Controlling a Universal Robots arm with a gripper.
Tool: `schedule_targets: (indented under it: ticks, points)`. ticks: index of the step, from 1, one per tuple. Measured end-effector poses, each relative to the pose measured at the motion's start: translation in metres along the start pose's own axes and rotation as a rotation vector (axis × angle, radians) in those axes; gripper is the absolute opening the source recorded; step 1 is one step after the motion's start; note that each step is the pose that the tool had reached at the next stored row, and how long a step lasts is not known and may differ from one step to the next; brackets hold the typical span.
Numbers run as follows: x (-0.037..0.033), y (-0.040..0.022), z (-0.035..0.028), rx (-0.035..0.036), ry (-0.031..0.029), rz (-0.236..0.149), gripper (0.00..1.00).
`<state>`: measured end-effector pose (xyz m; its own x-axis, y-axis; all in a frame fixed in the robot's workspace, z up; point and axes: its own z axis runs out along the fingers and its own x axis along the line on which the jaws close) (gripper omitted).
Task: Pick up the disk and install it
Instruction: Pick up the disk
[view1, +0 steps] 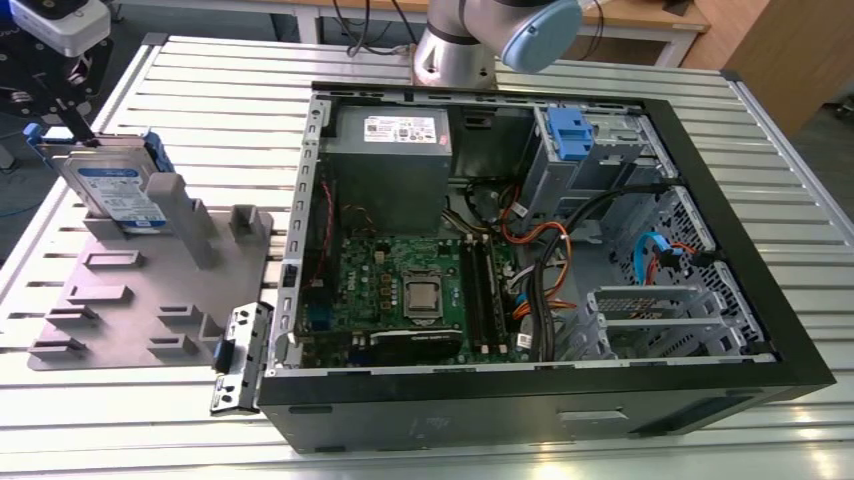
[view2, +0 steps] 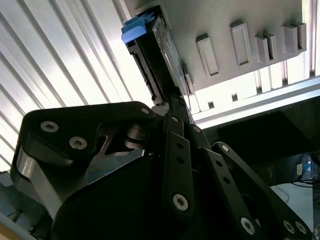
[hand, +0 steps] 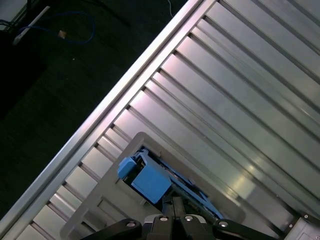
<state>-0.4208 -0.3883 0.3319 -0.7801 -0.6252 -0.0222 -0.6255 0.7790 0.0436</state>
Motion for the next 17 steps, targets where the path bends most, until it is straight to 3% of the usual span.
schedule_targets:
  ticks: [12,17]
  points:
    - [0.0000,0.0000,0.0000,-0.0003,0.0004,-0.009,0.11]
    - [0.0000,0.0000,0.0000,-0.0009,0.0019,-0.043,0.11]
